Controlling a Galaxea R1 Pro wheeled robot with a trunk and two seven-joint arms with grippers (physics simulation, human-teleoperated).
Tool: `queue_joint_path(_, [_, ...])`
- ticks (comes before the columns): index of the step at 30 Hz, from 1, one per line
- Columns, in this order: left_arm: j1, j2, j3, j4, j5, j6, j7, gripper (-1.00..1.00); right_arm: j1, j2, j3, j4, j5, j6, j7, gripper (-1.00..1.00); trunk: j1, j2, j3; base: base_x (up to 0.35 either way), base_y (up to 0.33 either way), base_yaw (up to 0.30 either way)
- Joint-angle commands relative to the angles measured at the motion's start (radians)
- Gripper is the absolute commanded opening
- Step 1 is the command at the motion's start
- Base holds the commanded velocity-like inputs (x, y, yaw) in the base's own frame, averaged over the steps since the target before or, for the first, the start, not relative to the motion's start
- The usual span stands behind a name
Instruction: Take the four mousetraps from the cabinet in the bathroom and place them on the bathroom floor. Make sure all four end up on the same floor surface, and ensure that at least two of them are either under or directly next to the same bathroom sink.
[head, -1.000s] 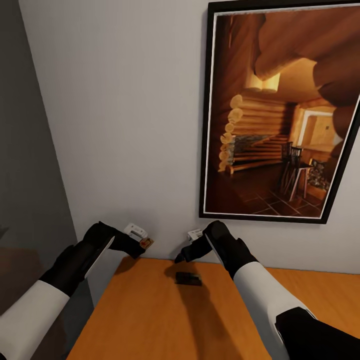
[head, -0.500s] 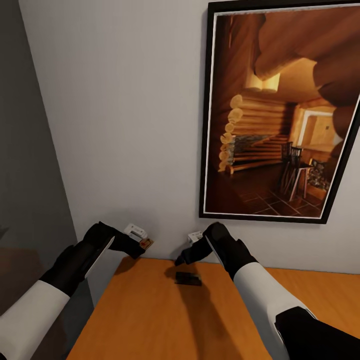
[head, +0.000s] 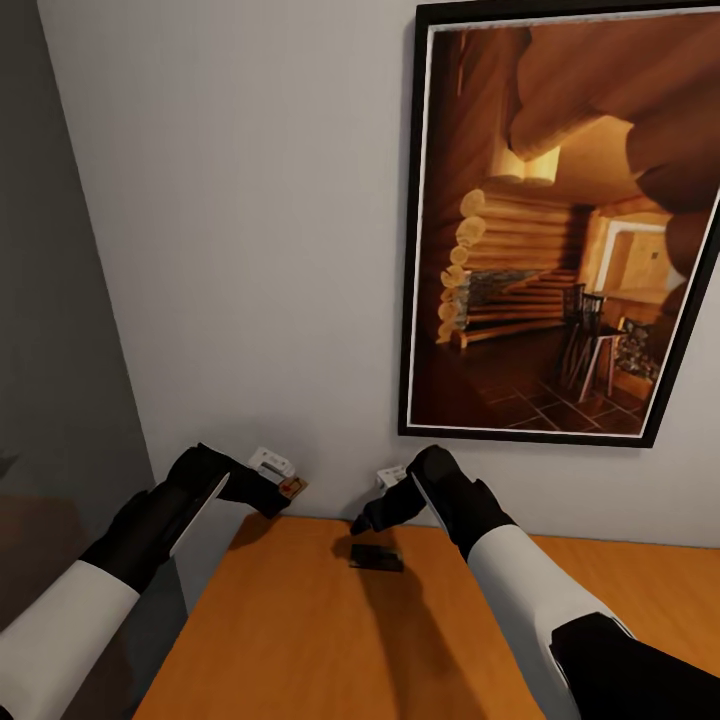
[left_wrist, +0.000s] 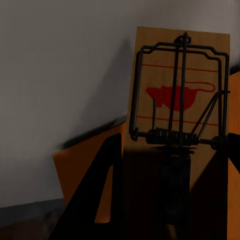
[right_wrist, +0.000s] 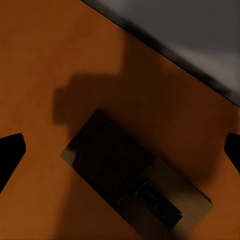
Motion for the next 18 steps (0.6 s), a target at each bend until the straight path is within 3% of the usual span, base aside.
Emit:
queue_joint_path(1, [-0.001, 0.001, -0.002, -0.001, -0.002, 0.004, 0.000, -1.00, -0.001, 0.000, 0.001, -0.001, 0.010, 0.002, 0.009, 1.00, 0.000, -0.001, -0.001, 0.000, 0.000, 0.000])
queue_joint_path(18, [-0.001, 0.000, -0.002, -0.001, -0.002, 0.004, 0.000, -1.00, -0.001, 0.002, 0.002, 0.081, 0.018, 0.002, 0.009, 1.00, 0.000, -0.001, -0.001, 0.000, 0.000, 0.000])
